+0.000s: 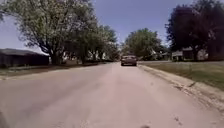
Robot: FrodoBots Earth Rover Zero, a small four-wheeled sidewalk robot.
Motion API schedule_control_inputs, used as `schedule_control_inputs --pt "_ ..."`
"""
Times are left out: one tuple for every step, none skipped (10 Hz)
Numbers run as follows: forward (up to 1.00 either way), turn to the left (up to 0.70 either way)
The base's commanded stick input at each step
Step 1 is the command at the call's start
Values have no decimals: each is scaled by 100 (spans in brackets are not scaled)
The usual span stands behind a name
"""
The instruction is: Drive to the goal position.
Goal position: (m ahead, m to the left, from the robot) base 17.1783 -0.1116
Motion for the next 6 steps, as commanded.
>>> schedule_control_inputs --pt "70 0" --pt "70 0" --pt "70 0" --pt "70 0" --pt "70 0" --pt "70 0"
